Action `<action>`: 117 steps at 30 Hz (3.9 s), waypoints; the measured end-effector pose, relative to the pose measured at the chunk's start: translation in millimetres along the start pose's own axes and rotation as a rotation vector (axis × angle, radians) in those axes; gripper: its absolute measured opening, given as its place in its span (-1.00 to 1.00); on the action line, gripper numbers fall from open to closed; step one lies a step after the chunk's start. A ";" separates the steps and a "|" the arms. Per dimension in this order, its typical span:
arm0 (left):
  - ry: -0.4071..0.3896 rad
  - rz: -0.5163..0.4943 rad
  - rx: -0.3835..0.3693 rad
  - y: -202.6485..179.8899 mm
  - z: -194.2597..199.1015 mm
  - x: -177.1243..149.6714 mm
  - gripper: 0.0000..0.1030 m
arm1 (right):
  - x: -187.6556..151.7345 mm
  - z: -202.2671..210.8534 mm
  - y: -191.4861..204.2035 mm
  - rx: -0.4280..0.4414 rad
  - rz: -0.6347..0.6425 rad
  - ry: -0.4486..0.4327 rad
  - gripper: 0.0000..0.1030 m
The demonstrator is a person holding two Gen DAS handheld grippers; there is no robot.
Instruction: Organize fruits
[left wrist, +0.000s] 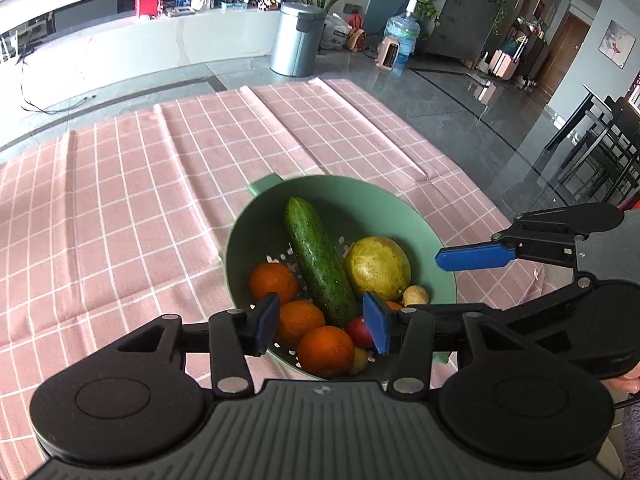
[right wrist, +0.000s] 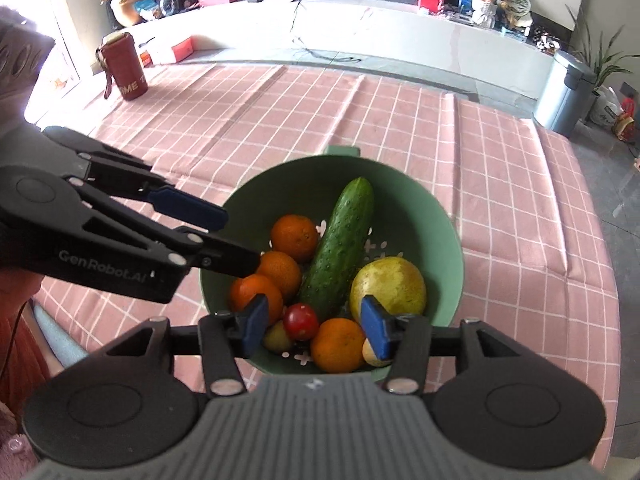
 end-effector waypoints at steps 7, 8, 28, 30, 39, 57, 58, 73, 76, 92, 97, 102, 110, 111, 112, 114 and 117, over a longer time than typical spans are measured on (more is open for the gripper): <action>-0.162 -0.020 0.156 9.5 64.8 6.9 0.21 | 26.5 56.1 1.5 -0.077 -0.109 -0.182 0.26; -0.178 -0.022 0.180 11.0 71.8 5.8 0.24 | 29.0 62.8 3.6 -0.086 -0.123 -0.206 0.31; -0.325 0.098 0.508 48.1 143.5 -47.9 0.73 | -7.8 103.7 90.8 -0.179 -0.266 -0.498 0.86; -0.316 0.125 0.503 50.3 140.4 -54.9 0.73 | -16.6 101.8 94.8 -0.185 -0.288 -0.504 0.86; -0.237 0.169 0.500 63.1 114.0 -88.3 0.73 | -41.1 76.1 105.9 -0.245 -0.260 -0.488 0.86; -0.130 0.186 0.496 69.8 78.8 -112.0 0.73 | -50.3 36.3 94.8 -0.261 -0.252 -0.420 0.86; -0.129 0.186 0.495 70.9 78.5 -112.1 0.73 | -50.6 36.8 94.7 -0.260 -0.254 -0.421 0.86; -0.125 0.189 0.494 70.0 79.3 -112.5 0.73 | -51.8 35.6 94.3 -0.260 -0.262 -0.415 0.86; -0.128 0.188 0.493 70.6 79.6 -112.4 0.73 | -51.8 35.5 94.4 -0.260 -0.263 -0.414 0.87; -0.133 0.191 0.490 68.3 82.4 -111.9 0.73 | -52.4 36.0 93.5 -0.260 -0.266 -0.420 0.88; -0.134 0.191 0.489 68.8 83.2 -111.6 0.73 | -52.4 36.0 93.5 -0.261 -0.266 -0.420 0.88; -0.133 0.195 0.487 68.5 83.5 -111.5 0.73 | -52.5 36.8 93.4 -0.264 -0.263 -0.421 0.90; -0.133 0.194 0.486 68.1 84.6 -110.8 0.73 | -52.7 37.0 93.5 -0.264 -0.262 -0.421 0.90; -0.133 0.195 0.486 68.3 84.5 -111.0 0.73 | -52.7 37.1 93.5 -0.265 -0.263 -0.421 0.90; -0.133 0.195 0.486 68.4 84.5 -110.9 0.73 | -52.6 37.1 93.7 -0.264 -0.263 -0.422 0.90; -0.132 0.193 0.486 68.4 84.4 -110.9 0.73 | -52.6 37.0 93.7 -0.264 -0.263 -0.421 0.90; -0.131 0.193 0.487 67.8 84.9 -111.3 0.73 | -52.6 37.0 93.6 -0.264 -0.263 -0.421 0.91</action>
Point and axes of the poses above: each gripper's, at about its wrist camera, not at the fingertips, and z roughly against the way its jaws point, y to its left, x to its top, the point moved 9 cm from there along -z, roughly the way its jaws point, and after that the axes turned 4 degrees about x, right-handed, at the moved point
